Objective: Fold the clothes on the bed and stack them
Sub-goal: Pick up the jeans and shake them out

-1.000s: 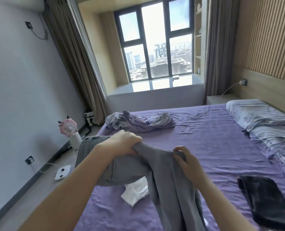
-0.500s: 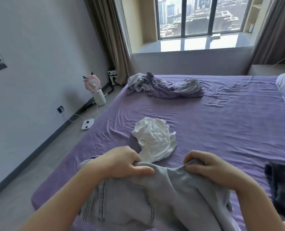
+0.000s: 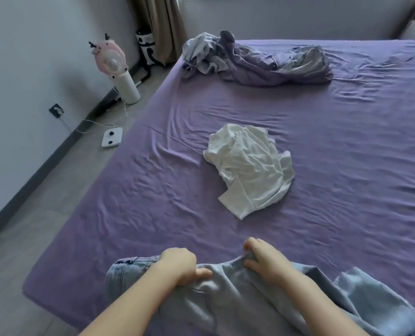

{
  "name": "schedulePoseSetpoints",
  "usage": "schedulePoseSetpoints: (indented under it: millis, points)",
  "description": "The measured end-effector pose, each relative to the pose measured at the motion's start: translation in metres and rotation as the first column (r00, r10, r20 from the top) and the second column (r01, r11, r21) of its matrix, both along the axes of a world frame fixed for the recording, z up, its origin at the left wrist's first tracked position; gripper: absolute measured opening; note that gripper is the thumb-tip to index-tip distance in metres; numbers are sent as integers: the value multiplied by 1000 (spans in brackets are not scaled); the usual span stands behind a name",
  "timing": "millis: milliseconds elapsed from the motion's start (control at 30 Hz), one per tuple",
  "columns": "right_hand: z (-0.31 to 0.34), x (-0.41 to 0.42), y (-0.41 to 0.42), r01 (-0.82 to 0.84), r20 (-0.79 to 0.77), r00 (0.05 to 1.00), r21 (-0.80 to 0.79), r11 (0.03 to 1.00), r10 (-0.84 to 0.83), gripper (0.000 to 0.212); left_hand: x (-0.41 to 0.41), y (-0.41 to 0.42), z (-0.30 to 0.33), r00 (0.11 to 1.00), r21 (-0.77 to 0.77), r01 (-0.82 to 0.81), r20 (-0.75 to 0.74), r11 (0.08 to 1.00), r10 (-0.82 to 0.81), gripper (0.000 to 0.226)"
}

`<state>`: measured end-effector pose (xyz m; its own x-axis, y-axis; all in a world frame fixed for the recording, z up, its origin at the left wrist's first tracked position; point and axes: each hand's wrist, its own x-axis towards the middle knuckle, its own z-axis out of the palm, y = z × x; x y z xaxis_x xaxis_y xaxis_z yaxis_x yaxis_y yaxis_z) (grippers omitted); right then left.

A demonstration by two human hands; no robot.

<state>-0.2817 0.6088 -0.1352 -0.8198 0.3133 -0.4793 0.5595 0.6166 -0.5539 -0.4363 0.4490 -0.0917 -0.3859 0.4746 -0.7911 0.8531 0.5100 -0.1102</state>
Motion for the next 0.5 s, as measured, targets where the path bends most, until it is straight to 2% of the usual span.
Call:
schedulePoseSetpoints:
  millis: [200,267,333,433,500]
  points:
    - [-50,-49,-11,-34,98,994,-59,998,40,29,-60,-9,-52,981,-191,-69,167,979,102,80]
    - [-63,-67,-9,-23,120,992,-54,998,29,29,-88,4,-68,979,-228,-63,176,972,104,84]
    - [-79,-83,-5,32,144,989,14,999,-33,27,-110,18,-89,988,-148,-34,146,988,56,81]
    - [-103,-97,4,135,163,973,175,975,-164,26,-123,32,-129,999,96,47,19,994,-49,74]
    - [-116,-101,9,127,164,971,255,958,-173,28,-126,36,-151,993,199,107,-63,974,-96,72]
